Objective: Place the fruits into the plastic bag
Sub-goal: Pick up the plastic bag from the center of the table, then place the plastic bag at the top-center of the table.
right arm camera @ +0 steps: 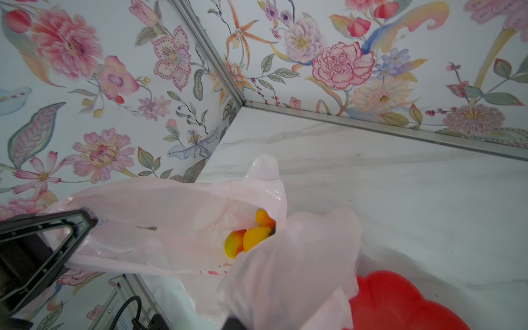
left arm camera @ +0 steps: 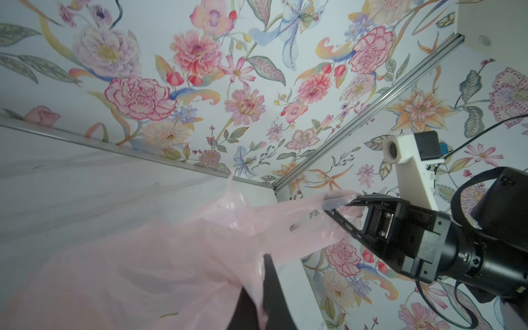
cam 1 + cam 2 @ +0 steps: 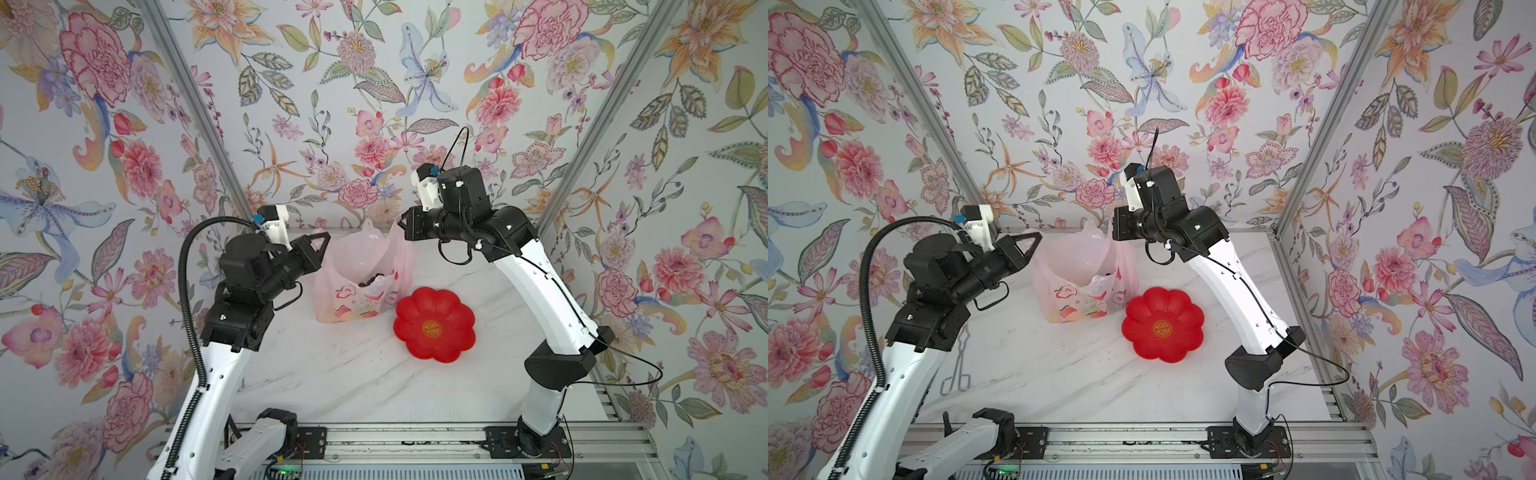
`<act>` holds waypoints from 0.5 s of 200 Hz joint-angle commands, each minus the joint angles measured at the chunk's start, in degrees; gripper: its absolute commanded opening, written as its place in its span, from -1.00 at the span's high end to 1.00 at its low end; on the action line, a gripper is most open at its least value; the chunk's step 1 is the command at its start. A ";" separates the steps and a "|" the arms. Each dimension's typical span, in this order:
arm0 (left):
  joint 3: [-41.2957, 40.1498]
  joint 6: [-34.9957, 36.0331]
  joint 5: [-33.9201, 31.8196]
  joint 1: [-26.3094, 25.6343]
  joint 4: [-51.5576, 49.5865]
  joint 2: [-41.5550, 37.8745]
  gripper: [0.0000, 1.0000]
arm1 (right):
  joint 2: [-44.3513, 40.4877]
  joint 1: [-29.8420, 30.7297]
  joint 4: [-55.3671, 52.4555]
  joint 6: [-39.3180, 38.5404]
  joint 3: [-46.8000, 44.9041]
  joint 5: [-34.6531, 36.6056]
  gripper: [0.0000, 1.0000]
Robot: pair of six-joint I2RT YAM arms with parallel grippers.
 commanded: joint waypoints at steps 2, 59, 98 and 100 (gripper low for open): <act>8.45 2.57 -1.09 2.02 0.53 2.59 1.00 | 2.14 -0.15 2.08 1.10 4.25 -3.48 1.00; 22.54 7.08 -1.88 3.78 -1.87 9.10 1.00 | 5.94 -1.19 5.82 4.14 4.12 -9.99 1.00; 12.39 0.75 1.21 3.83 4.15 9.60 1.00 | 6.83 -2.30 7.56 5.26 6.81 -9.87 1.00; 11.72 0.04 1.58 3.83 4.77 9.59 1.00 | 6.67 -2.56 7.71 5.41 6.84 -9.74 1.00</act>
